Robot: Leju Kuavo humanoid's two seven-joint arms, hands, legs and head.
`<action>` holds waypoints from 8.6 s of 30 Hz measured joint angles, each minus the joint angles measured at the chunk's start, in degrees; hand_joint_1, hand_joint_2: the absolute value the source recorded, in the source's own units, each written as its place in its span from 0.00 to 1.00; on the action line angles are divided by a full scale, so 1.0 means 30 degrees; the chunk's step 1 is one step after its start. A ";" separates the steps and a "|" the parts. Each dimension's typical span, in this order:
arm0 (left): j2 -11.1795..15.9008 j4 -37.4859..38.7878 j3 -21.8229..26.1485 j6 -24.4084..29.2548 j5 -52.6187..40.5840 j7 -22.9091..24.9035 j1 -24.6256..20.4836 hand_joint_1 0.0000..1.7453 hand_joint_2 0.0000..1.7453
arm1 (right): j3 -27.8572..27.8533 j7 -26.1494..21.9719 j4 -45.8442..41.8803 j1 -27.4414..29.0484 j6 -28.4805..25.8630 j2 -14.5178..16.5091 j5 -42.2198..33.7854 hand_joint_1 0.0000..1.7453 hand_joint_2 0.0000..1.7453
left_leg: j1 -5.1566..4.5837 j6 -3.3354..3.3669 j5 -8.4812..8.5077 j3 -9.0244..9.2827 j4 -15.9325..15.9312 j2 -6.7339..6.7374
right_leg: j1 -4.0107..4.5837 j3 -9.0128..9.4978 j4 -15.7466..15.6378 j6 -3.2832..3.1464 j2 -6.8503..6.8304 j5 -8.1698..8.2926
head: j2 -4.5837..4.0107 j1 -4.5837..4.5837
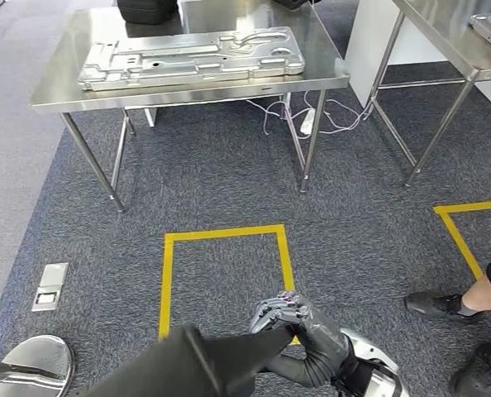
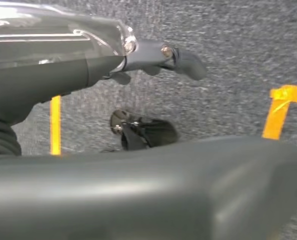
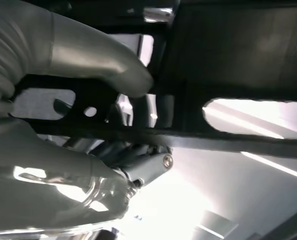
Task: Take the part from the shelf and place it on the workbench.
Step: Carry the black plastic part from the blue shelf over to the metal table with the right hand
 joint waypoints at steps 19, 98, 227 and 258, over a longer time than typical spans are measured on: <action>-0.0014 -0.0007 0.0006 0.0155 0.0000 0.0016 -0.0098 0.00 1.00 | 0.0000 -0.0009 -0.0002 0.0011 -0.0005 0.0056 0.0017 1.00 1.00 | 0.0112 -0.0255 -0.1370 0.1802 -0.1286 0.0024 | 0.0042 -0.1223 -0.0060 0.0142 -0.0042 0.1090 | 0.0000 0.0000; -0.0483 -0.0042 -0.0040 0.0579 -0.0248 0.0849 0.0050 0.00 1.00 | -0.0572 0.0089 -0.0805 0.1732 -0.0956 -0.0213 0.0796 1.00 1.00 | 0.0131 0.0253 -0.0434 0.0867 -0.1362 0.0044 | -0.0033 -0.0301 0.0153 0.0561 -0.0072 -0.0162 | 0.0000 0.0009; -0.0091 -0.0328 0.0184 0.0521 -0.0233 0.0477 0.0022 0.00 1.00 | -0.1627 0.0515 -0.1861 0.3198 -0.2541 -0.0129 0.2006 1.00 1.00 | 0.0203 0.0283 -0.1424 0.1869 -0.1366 0.0021 | -0.0062 -0.2603 0.3806 0.0818 -0.0048 -0.0689 | 0.0000 0.0035; -0.0069 -0.0328 0.0159 0.0514 -0.0284 0.0432 0.0039 0.00 1.00 | -0.1920 0.0463 -0.1670 0.2844 -0.2794 -0.0111 0.2614 1.00 1.00 | 0.0268 0.0220 -0.1607 0.2141 -0.1446 -0.0627 | -0.0030 -0.2382 0.3215 0.0946 -0.0041 -0.0243 | 0.0000 0.0035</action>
